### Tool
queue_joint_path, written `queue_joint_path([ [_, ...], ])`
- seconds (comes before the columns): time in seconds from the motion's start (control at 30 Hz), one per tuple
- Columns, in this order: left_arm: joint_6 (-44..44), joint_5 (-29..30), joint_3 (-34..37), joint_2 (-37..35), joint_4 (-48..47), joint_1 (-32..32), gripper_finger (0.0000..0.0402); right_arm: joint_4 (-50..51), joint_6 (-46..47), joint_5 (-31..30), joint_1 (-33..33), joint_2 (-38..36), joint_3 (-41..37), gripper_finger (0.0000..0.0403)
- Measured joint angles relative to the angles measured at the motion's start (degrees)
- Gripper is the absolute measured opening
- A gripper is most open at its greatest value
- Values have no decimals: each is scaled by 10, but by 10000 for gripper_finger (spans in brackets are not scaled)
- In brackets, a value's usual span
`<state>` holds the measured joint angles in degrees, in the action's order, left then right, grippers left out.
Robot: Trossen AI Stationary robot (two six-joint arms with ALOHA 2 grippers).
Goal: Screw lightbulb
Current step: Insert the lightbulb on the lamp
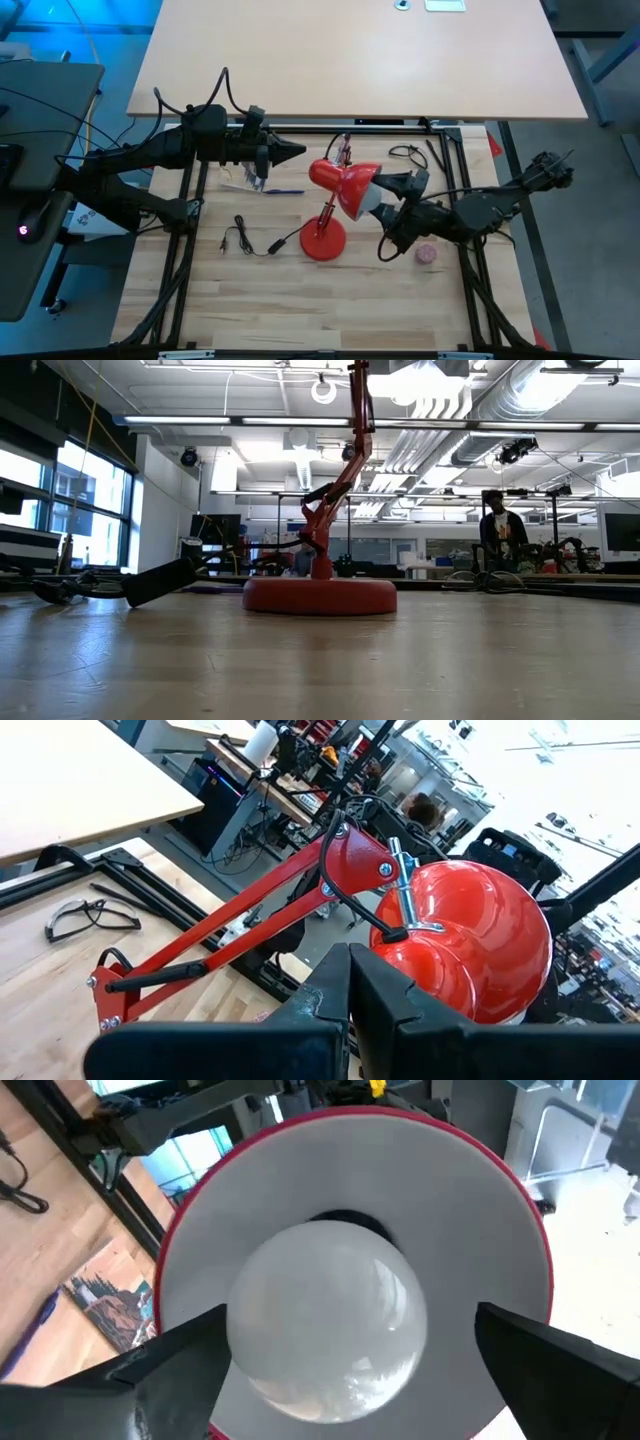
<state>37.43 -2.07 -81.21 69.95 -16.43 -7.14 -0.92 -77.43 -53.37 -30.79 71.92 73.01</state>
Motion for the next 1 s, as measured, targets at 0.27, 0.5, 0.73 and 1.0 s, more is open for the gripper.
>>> queue_joint_path([
  [0.27, -7, 0, 0, 0, 0, 0, 0, 13, -4, -12, -35, 0, 0, 399],
  [0.5, -10, 5, 0, 0, 0, 0, 0, 36, 24, -15, -46, 0, 0, 399],
  [0.73, -11, 10, 0, 0, 0, 0, 0, 50, 31, -28, -45, 0, 0, 399],
  [1.0, -12, 10, 0, 0, 0, 0, 0, 50, 95, -29, -45, 0, 0, 399],
])
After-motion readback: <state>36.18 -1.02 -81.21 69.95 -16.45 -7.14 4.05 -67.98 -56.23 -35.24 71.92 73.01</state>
